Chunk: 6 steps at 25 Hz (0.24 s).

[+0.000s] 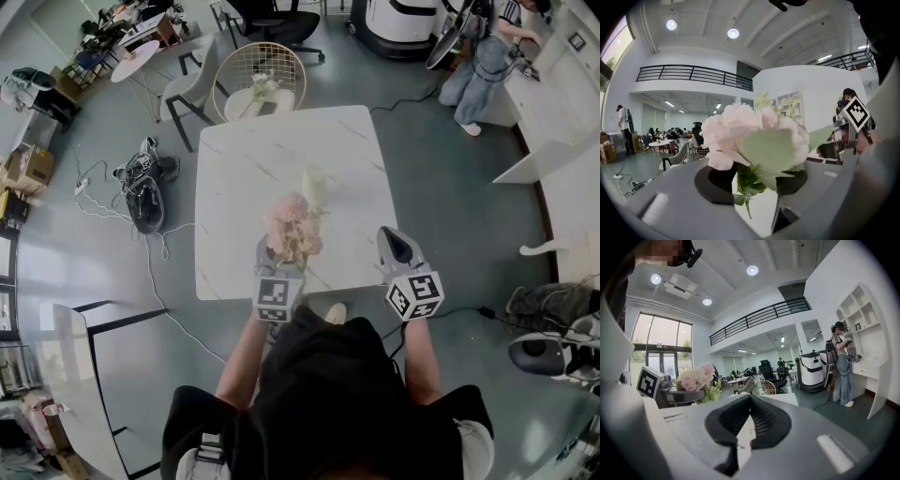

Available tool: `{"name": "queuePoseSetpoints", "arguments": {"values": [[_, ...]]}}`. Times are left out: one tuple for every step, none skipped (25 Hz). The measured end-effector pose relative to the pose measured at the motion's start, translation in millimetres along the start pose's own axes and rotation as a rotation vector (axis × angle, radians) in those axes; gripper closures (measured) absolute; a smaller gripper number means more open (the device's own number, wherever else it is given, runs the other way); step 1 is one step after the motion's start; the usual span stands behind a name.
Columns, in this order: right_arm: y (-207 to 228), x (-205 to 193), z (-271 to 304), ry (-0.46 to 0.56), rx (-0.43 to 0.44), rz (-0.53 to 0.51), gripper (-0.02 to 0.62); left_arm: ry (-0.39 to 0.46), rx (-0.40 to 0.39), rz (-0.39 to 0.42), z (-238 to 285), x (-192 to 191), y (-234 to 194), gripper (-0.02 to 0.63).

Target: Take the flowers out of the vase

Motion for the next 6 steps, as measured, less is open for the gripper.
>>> {"name": "queuePoseSetpoints", "arguments": {"values": [[-0.3, 0.1, 0.1, 0.001, 0.000, 0.000, 0.592, 0.000, 0.000, 0.000, -0.1, -0.2, 0.0, 0.405], [-0.4, 0.3, 0.1, 0.001, 0.000, 0.000, 0.592, -0.001, -0.001, 0.001, -0.3, -0.4, 0.1, 0.405], [-0.4, 0.3, -0.2, 0.001, 0.000, 0.000, 0.592, -0.001, -0.001, 0.000, -0.5, -0.6, 0.2, 0.405], [-0.3, 0.2, -0.6, 0.001, -0.001, 0.000, 0.592, -0.002, 0.000, 0.000, -0.8, -0.6, 0.3, 0.405], [-0.2, 0.2, -1.0, 0.001, -0.001, 0.000, 0.592, -0.002, 0.000, -0.001, -1.2, -0.6, 0.5, 0.405], [-0.1, 0.2, -1.5, 0.001, -0.001, 0.001, 0.592, -0.002, 0.000, -0.002, -1.5, -0.5, 0.7, 0.405]]}}
Point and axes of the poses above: the fingertips, and each gripper's own axes: z forward along the fingers, y to its right, x out of its top, the point moved 2 cm from there along -z, backward along the fingers, and after that the axes turned 13 degrees about y, right-handed, at the moved point
